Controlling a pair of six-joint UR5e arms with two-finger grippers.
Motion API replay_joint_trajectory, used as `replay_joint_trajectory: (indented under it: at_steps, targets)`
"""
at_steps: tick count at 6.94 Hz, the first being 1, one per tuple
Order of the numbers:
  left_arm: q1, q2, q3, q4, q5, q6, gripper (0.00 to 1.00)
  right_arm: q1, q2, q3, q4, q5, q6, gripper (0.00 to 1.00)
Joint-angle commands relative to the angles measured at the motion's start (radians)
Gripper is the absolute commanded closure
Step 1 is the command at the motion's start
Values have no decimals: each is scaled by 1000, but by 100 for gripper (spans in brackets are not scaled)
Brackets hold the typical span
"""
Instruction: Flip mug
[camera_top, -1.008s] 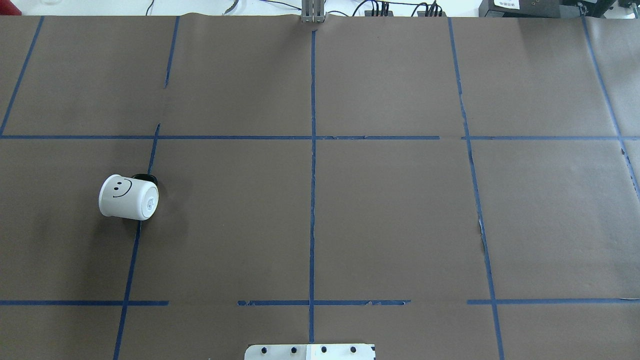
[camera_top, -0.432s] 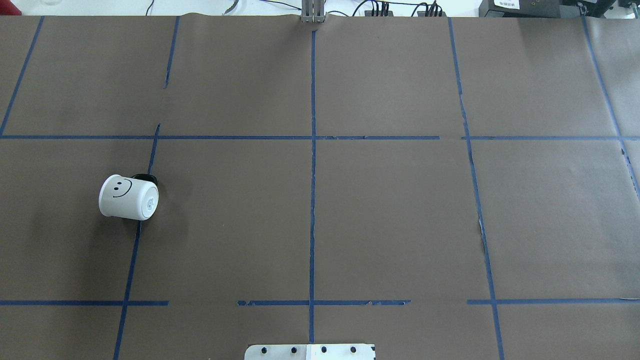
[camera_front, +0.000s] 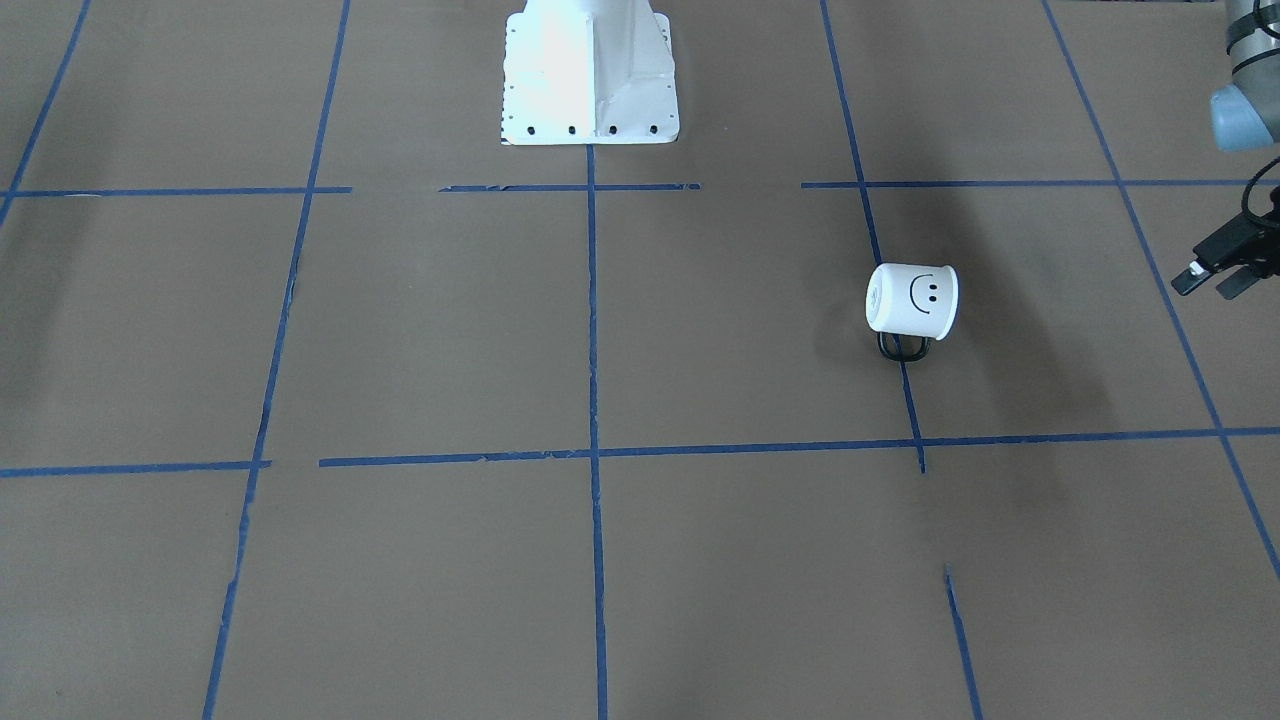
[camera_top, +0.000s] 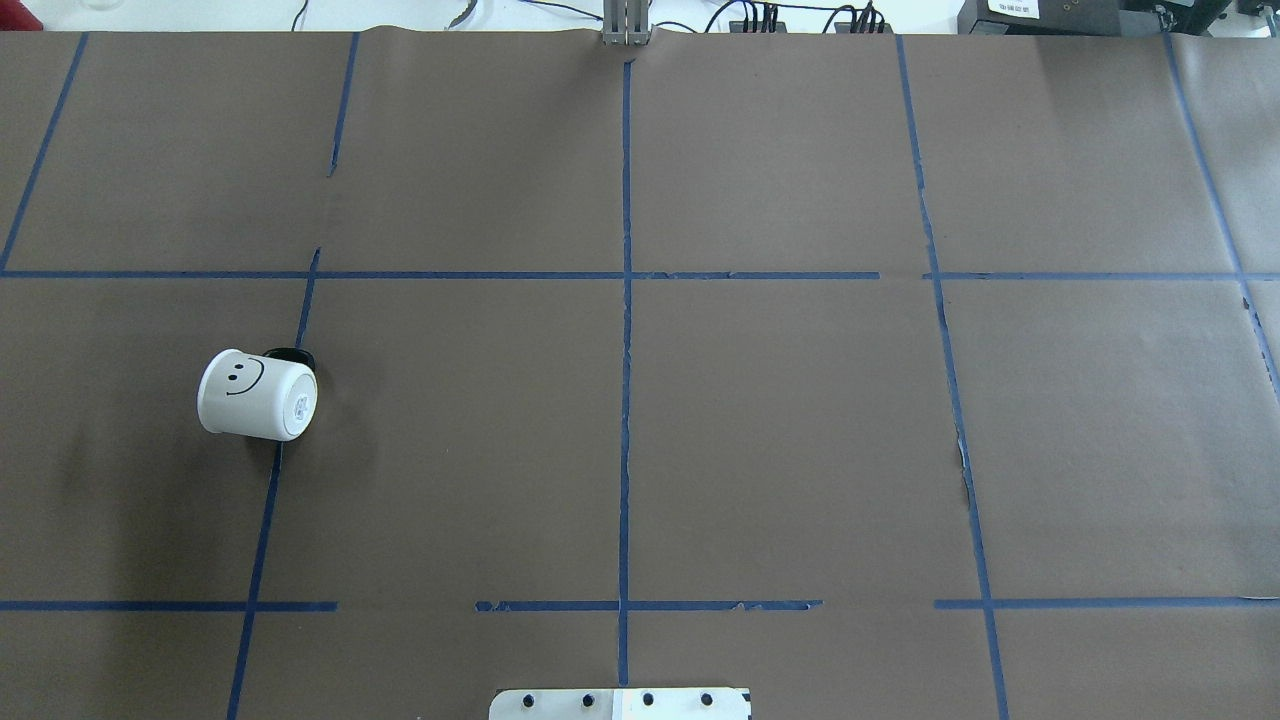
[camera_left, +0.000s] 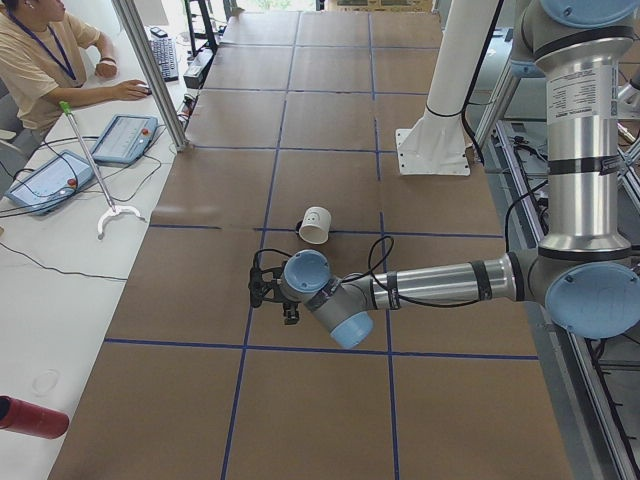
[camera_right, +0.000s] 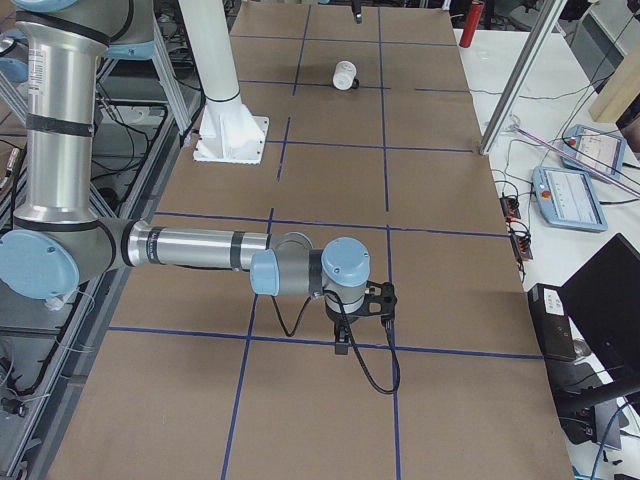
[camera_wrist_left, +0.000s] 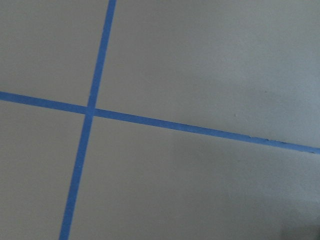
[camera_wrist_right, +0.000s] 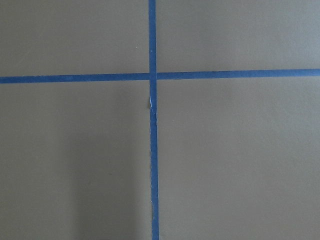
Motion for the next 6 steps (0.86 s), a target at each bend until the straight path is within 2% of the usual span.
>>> replay_joint_trajectory:
  at_steps: [1, 2, 4, 6]
  targets:
    - [158, 1, 3, -303, 158, -378, 0, 0, 0, 0, 0, 0, 1, 0]
    - [221, -1, 3, -401, 247, -493, 0, 0, 0, 0, 0, 0, -1, 0]
    - [287, -13, 9, -517, 368, -547, 0, 0, 0, 0, 0, 0, 1, 0]
    - [324, -158, 131, -653, 369, -579, 0, 0, 0, 0, 0, 0, -1, 0]
